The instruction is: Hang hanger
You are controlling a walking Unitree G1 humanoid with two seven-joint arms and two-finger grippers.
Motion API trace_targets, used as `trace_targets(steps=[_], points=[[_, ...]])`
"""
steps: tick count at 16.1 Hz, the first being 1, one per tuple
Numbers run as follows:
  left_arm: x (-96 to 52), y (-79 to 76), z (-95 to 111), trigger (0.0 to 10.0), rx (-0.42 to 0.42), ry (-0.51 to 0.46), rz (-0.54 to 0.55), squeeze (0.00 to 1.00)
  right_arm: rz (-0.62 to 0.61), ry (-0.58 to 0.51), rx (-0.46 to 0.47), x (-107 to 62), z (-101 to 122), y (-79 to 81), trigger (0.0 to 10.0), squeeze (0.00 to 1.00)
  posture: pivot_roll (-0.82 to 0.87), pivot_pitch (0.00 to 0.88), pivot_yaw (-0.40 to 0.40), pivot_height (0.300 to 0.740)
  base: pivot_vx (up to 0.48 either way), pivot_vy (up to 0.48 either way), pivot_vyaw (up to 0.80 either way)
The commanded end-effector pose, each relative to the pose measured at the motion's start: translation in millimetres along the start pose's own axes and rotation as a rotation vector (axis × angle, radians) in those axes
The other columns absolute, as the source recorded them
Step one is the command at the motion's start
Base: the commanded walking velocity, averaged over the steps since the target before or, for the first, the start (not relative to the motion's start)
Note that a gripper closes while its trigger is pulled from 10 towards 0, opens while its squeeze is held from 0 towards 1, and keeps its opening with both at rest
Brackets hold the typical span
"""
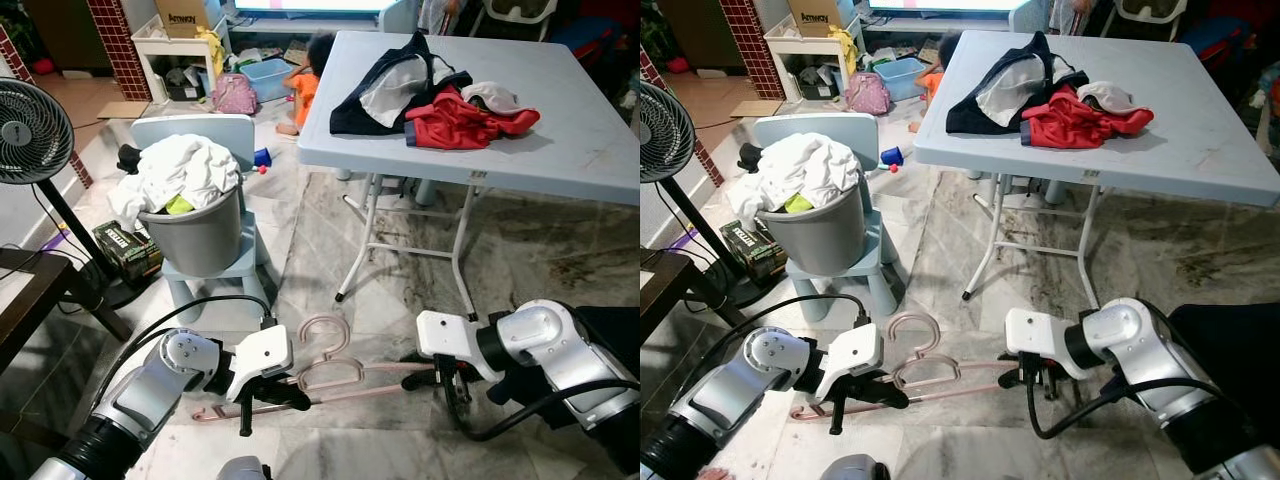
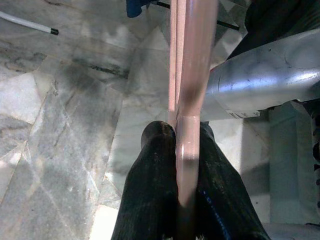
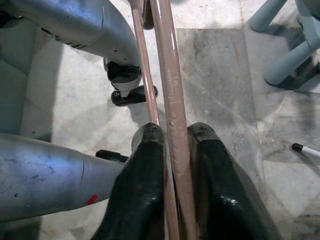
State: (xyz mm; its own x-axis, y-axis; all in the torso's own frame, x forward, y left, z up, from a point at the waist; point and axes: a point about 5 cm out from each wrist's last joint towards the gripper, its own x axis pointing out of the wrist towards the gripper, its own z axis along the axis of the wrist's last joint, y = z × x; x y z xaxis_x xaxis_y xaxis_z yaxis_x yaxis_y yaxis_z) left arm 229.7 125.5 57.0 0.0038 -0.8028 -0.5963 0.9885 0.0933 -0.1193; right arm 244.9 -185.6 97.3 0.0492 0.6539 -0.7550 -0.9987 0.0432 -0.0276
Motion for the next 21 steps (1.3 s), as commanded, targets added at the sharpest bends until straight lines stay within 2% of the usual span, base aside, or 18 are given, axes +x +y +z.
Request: trace_targets(steps=[1, 6, 7, 8, 9, 12, 14, 16, 17, 18, 21], points=[[-0.3, 0.2, -0.5, 10.0, 0.011, 0.010, 0.002, 0.00, 0.006, -0.002, -0.021, -1.0, 5.0, 0.8, 0.0, 0.00, 0.01, 0.000, 0.011, 0.740, 0.000, 0.000, 0.00], [0.0, 0.1, -1.2, 10.0, 0.010, 0.016, 0.003, 0.00, 0.002, -0.004, -0.016, 1.5, 5.5, 2.2, 0.0, 0.00, 0.01, 0.000, 0.013, 0.740, 0.000, 0.000, 0.00], [-0.1, 0.6, -2.3, 10.0, -0.024, 0.017, 0.002, 0.00, 0.000, -0.003, -0.014, 1.8, 4.9, 2.1, 0.0, 0.00, 0.01, 0.000, 0.013, 0.740, 0.000, 0.000, 0.00], [-0.3, 1.6, -2.4, 10.0, -0.037, 0.015, 0.010, 1.00, -0.001, -0.001, -0.013, 1.9, 4.2, 2.2, 0.0, 0.00, 0.01, 0.000, 0.012, 0.740, 0.000, 0.000, 0.00], [-0.1, 1.5, -3.9, 10.0, -0.049, 0.027, 0.012, 1.00, -0.004, 0.001, -0.013, 1.7, 3.2, 2.0, 0.0, 0.00, 0.01, 0.000, 0.012, 0.740, 0.000, 0.000, 0.00], [-1.7, 6.1, 1.2, 10.0, 0.041, 0.029, 0.086, 1.00, -0.067, 0.032, -0.033, 0.4, -1.9, -5.0, 0.0, 0.00, 0.01, 0.000, 0.008, 0.740, 0.000, 0.000, 0.00], [-5.0, 9.7, 6.0, 10.0, 0.055, 0.009, 0.118, 1.00, -0.103, 0.031, -0.023, 1.4, -7.2, -9.5, 0.0, 0.00, 0.01, 0.000, 0.005, 0.740, 0.000, 0.000, 0.00], [-11.2, 17.4, 11.8, 10.0, 0.072, -0.021, 0.203, 1.00, -0.187, 0.081, -0.028, 1.6, -18.3, -17.6, 0.0, 0.00, 0.02, 0.000, 0.002, 0.740, 0.000, 0.000, 0.00], [-16.8, 28.1, 13.9, 10.0, 0.110, -0.039, 0.328, 1.00, -0.289, 0.115, -0.019, 0.7, -25.0, -28.5, 0.0, 0.00, 0.02, 0.000, 0.000, 0.740, 0.000, 0.000, 0.00], [-20.4, 35.9, 14.1, 10.0, 0.111, -0.059, 0.417, 1.00, -0.365, 0.138, 0.002, 0.6, -30.3, -36.6, 0.0, 0.00, 0.02, 0.000, -0.001, 0.740, 0.000, 0.000, 0.00], [-21.0, 36.3, 11.8, 10.0, 0.107, -0.065, 0.443, 1.00, -0.431, 0.130, 0.017, 3.6, -34.2, -42.4, 0.0, 0.00, 0.02, 0.000, -0.004, 0.740, 0.000, 0.000, 0.00]])
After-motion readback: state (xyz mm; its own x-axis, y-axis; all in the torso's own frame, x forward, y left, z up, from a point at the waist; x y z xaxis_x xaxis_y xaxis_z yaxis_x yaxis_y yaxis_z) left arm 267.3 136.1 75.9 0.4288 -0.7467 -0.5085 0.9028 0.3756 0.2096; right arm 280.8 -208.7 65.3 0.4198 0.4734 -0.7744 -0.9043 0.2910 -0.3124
